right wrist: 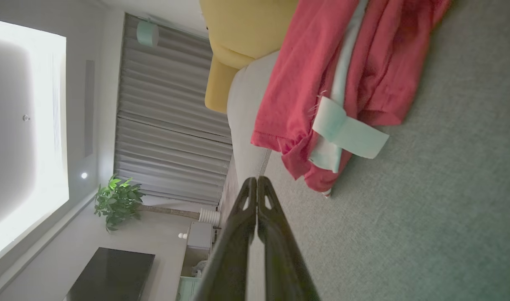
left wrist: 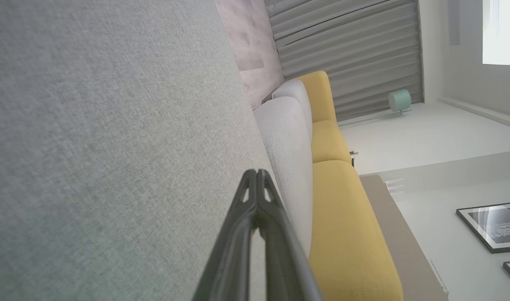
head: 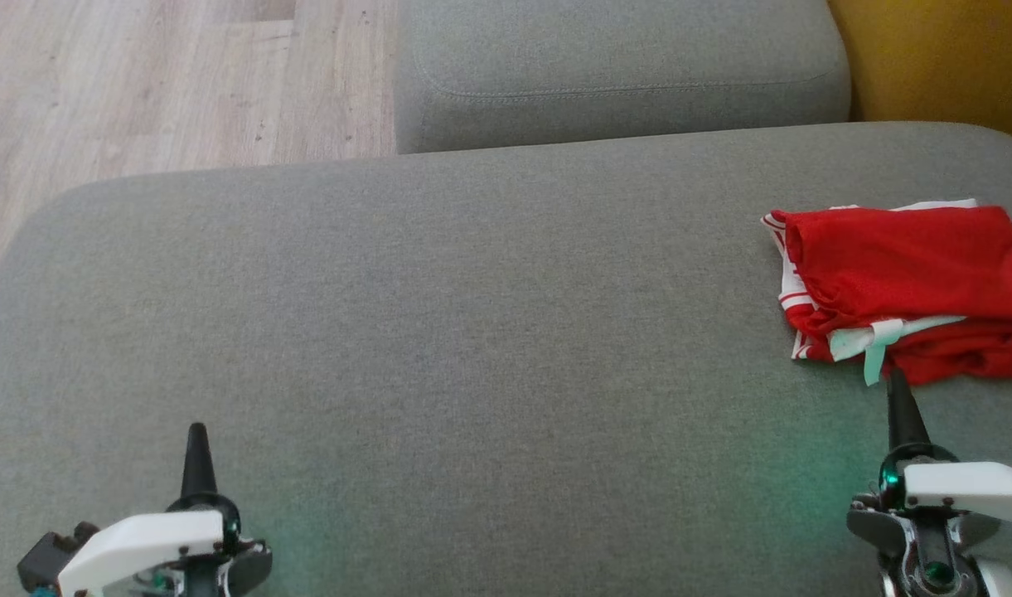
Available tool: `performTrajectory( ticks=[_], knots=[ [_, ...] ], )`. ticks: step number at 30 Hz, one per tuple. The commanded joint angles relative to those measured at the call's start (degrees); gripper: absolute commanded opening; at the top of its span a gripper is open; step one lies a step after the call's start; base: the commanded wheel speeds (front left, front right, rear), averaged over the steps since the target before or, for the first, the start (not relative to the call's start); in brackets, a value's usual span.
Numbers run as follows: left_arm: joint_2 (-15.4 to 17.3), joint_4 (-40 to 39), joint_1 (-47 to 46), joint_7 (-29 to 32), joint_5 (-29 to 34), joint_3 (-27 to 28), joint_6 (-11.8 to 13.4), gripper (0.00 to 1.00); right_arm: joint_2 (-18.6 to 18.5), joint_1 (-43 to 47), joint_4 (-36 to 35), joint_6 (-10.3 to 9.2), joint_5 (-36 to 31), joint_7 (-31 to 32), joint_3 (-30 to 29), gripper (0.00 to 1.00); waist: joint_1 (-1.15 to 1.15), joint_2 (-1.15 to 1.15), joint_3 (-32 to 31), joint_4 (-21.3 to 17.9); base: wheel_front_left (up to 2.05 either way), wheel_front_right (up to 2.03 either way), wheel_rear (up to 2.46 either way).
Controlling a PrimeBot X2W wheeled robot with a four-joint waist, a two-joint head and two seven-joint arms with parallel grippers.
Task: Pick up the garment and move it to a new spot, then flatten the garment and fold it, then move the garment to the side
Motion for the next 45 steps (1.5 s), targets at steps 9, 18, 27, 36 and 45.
performTrajectory(
  ticks=[9,18,27,36,45],
  knots=[
    [0.28,-2.28,-3.80,1.67,-5.71,3.06,-0.90,0.00,-0.34,-3.45,-2.64,-0.04,6.87,1.73,0.23,0.00,0.00,0.00,0.12,-0.14,0.00,0.00,0.00],
    [0.30,-2.52,-4.34,3.18,-10.75,4.25,-1.33,0.00,-0.36,-3.93,-3.07,-0.04,12.77,3.21,-0.31,0.00,0.00,0.00,0.24,-0.28,0.00,0.00,0.00],
    [0.32,-2.71,-4.79,4.47,-15.05,5.26,-1.69,0.00,-0.38,-4.33,-3.44,-0.04,17.79,4.46,-0.77,0.00,0.00,0.00,0.35,-0.40,0.00,0.00,0.00],
    [0.32,-2.72,-4.79,4.47,-15.05,5.26,-1.69,0.00,-0.38,-4.33,-3.44,-0.04,17.79,4.46,-0.77,0.00,0.00,0.00,0.35,-0.40,0.00,0.00,0.00],
    [0.32,-2.72,-4.79,4.47,-15.05,5.26,-1.69,0.00,-0.38,-4.33,-3.44,-0.04,17.79,4.46,-0.77,0.00,0.00,0.00,0.35,-0.40,0.00,0.00,0.00]
  ],
)
